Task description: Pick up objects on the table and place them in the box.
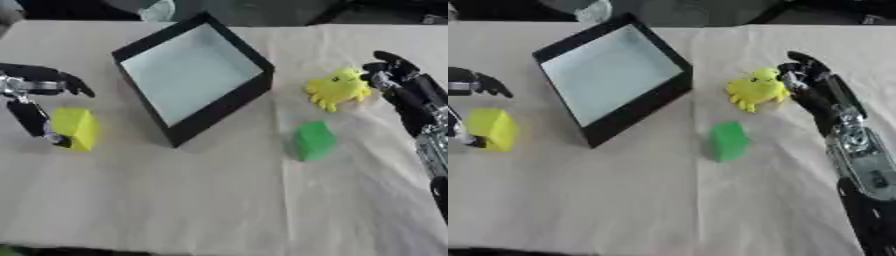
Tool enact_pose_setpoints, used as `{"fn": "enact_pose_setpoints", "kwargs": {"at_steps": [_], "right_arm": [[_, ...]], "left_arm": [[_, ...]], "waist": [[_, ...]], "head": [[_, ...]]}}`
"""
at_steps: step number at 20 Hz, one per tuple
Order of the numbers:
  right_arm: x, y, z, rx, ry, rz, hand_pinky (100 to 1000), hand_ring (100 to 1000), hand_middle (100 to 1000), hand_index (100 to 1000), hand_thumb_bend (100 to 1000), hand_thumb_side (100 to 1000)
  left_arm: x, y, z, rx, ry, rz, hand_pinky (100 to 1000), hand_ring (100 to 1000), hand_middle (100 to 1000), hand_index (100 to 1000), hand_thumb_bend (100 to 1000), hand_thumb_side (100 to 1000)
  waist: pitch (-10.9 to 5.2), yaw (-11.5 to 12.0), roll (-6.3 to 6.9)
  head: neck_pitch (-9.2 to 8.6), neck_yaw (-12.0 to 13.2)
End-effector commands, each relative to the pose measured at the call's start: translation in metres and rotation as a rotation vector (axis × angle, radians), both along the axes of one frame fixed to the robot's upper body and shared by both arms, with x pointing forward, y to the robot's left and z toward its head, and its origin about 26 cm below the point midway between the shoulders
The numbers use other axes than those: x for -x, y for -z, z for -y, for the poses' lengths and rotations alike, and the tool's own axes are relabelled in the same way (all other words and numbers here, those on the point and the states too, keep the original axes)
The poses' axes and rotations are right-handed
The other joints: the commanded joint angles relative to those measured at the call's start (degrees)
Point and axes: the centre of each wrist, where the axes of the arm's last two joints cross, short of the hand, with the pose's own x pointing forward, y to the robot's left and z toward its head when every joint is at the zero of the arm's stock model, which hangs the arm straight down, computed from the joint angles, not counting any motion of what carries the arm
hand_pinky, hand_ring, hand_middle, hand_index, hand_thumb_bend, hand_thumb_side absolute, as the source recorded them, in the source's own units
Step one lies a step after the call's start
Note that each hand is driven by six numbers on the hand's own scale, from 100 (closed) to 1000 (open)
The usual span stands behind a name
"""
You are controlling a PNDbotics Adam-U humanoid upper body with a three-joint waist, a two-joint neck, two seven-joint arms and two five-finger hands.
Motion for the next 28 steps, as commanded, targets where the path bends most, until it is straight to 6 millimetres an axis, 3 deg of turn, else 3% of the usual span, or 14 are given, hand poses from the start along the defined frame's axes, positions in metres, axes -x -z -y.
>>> {"fn": "enact_pose_setpoints", "kwargs": {"at_steps": [1,4,7,11,15,21,28], "right_arm": [[-0.002,-0.01,0.003,0.015,0.002,0.029,898,776,744,898,100,446],[-0.002,-0.01,0.004,0.015,0.003,0.028,899,776,744,898,100,447],[-0.001,-0.009,0.004,0.015,0.003,0.027,899,777,744,898,100,447],[-0.001,-0.008,0.004,0.015,0.004,0.024,899,777,744,898,100,451],[-0.001,-0.007,0.004,0.016,0.005,0.018,899,777,744,898,100,452],[-0.002,-0.011,0.004,0.02,0.001,0.033,900,777,744,898,100,444],[-0.004,-0.014,0.002,0.027,-0.014,0.04,900,778,745,898,100,442]], "left_arm": [[-0.001,-0.011,-0.006,-0.001,-0.006,0.027,883,899,884,931,578,247],[-0.002,-0.011,-0.006,0.004,0.0,0.013,866,886,854,900,540,208],[-0.002,-0.012,-0.006,0.015,0.0,0.011,835,841,782,837,409,102],[-0.001,-0.014,-0.006,0.027,-0.007,0.004,760,717,621,706,284,100],[0.001,-0.022,-0.003,0.04,0.0,0.031,748,672,568,652,257,100],[0.005,-0.063,0.01,0.064,0.047,0.153,745,670,562,648,266,100],[0.013,-0.117,0.04,0.096,0.138,0.261,746,672,563,650,270,100]], "waist": [[-0.62,-0.11,-0.05],[-0.57,-0.12,-0.06],[-0.58,-0.11,-0.06],[-0.62,-0.11,-0.05],[-0.69,-0.09,-0.03],[-0.94,0.13,-0.01],[-1.31,0.42,0.16]], "head": [[-0.05,0.24],[-0.05,0.27],[-0.05,0.32],[-0.05,0.33],[-0.05,0.32],[-0.05,0.15],[-0.05,-0.45]]}}
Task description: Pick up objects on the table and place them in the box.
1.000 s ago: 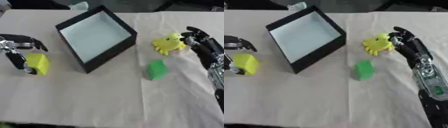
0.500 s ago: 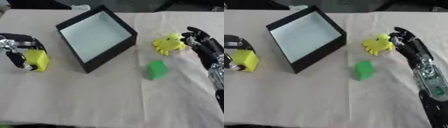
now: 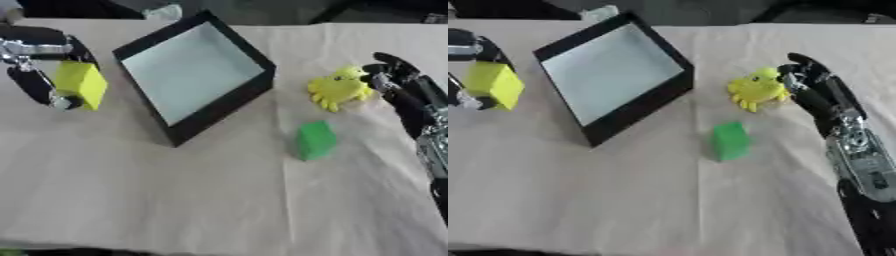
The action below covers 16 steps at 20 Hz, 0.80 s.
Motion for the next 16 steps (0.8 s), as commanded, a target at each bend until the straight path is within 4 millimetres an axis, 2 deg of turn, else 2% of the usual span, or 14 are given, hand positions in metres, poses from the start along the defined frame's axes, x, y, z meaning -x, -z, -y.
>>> {"fn": "enact_pose_setpoints", "kwargs": {"at_steps": [1,8,16], "right_arm": [[-0.002,-0.012,0.003,0.027,-0.007,0.031,900,778,745,898,100,442],[-0.003,-0.014,0.003,0.037,-0.009,0.035,901,778,745,898,100,439],[-0.006,-0.02,-0.003,0.031,-0.029,0.055,901,779,747,899,100,428]], "left_arm": [[0.009,-0.036,0.002,0.006,0.014,0.078,747,674,565,652,275,100],[0.008,-0.078,0.029,0.063,0.071,0.168,752,667,563,653,267,100],[-0.015,-0.091,0.068,0.139,0.111,0.185,752,655,559,653,261,100]], "waist": [[-1.31,0.13,0.16],[-1.35,0.19,0.46],[-1.44,-0.41,0.41]], "head": [[-0.05,-0.5],[-0.05,-0.98],[-0.05,-0.84]]}}
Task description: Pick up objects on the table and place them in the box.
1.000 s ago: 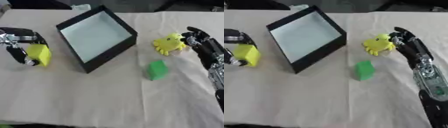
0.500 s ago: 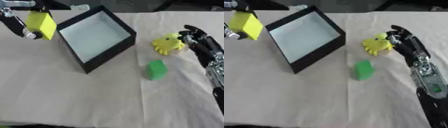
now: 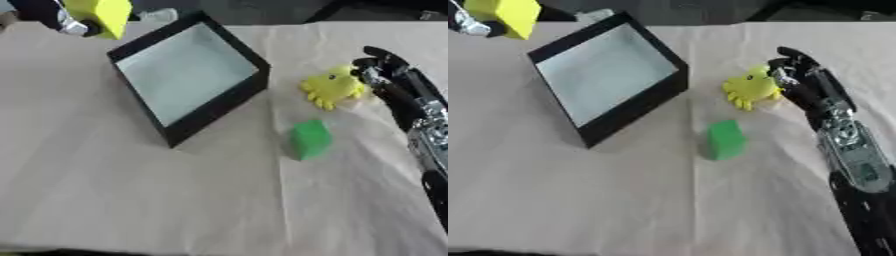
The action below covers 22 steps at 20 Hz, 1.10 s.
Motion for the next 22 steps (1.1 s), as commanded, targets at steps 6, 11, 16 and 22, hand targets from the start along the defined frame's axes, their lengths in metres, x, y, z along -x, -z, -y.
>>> {"fn": "enact_pose_setpoints", "kwargs": {"at_steps": [6,11,16,22], "right_arm": [[-0.006,-0.02,-0.011,0.004,-0.049,0.055,901,779,747,899,100,422],[-0.007,-0.021,-0.02,-0.004,-0.075,0.055,901,779,747,899,100,428],[-0.008,-0.022,-0.026,-0.01,-0.094,0.055,902,779,747,900,100,430],[-0.009,-0.023,-0.031,-0.018,-0.107,0.058,902,779,747,900,100,429]], "left_arm": [[-0.028,-0.001,0.019,0.038,-0.059,0.042,752,667,564,656,298,100],[-0.044,0.017,0.029,0.0,-0.098,0.058,753,673,566,658,312,100],[-0.055,0.038,0.039,-0.02,-0.098,0.034,756,678,574,665,325,100],[-0.064,0.065,0.045,-0.034,-0.14,0.042,799,756,700,784,410,188]], "waist": [[-1.21,-1.33,-0.03],[-0.74,-2.38,0.18],[-0.12,-3.54,0.36],[0.32,-4.29,0.33]], "head": [[-0.06,0.85],[-0.06,1.71],[-0.06,2.44],[-0.06,3.21]]}}
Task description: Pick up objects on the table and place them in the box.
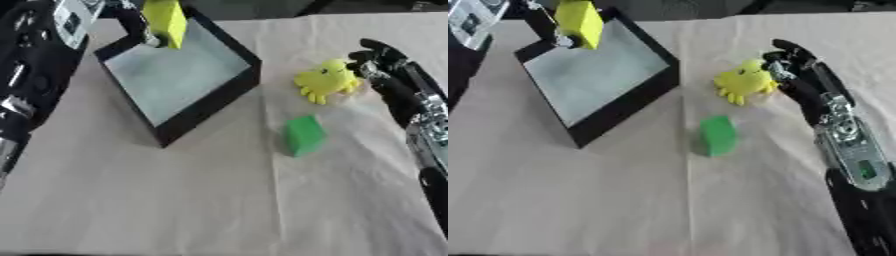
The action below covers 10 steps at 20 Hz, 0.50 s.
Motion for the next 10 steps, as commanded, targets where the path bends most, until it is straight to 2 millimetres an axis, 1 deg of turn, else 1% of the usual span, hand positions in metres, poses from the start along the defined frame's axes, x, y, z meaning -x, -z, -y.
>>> {"fn": "enact_pose_setpoints", "kwargs": {"at_steps": [1,2,3,5,7,10], "right_arm": [[-0.001,-0.014,-0.003,0.003,-0.02,0.045,902,779,747,900,100,431],[-0.001,-0.014,-0.004,0.002,-0.021,0.044,902,779,747,900,100,432],[-0.001,-0.014,-0.004,0.002,-0.022,0.044,902,779,747,900,100,432],[-0.001,-0.014,-0.004,0.0,-0.022,0.044,902,779,747,900,100,433],[-0.001,-0.014,-0.004,-0.001,-0.021,0.042,902,779,747,900,100,436],[0.0,-0.012,-0.005,-0.002,-0.021,0.034,902,779,747,900,100,441]], "left_arm": [[-0.003,-0.001,0.0,0.006,-0.024,0.052,806,777,733,818,431,240],[-0.004,0.002,0.0,0.005,-0.027,0.057,815,799,766,858,465,325],[-0.005,0.006,0.001,0.005,-0.031,0.063,819,809,779,873,476,338],[-0.006,0.013,0.002,0.009,-0.036,0.079,828,829,810,899,517,411],[-0.008,0.018,0.003,0.009,-0.038,0.088,837,845,834,913,539,447],[-0.008,0.023,0.002,0.022,-0.039,0.098,835,838,833,914,538,474]], "waist": [[-0.77,-0.12,-0.05],[-0.74,-0.14,-0.06],[-0.7,-0.16,-0.08],[-0.64,-0.21,-0.13],[-0.58,-0.27,-0.17],[-0.54,-0.29,-0.17]], "head": [[-0.07,0.51],[-0.07,0.52],[-0.07,0.49],[-0.07,0.55],[-0.07,0.56],[-0.07,0.53]]}}
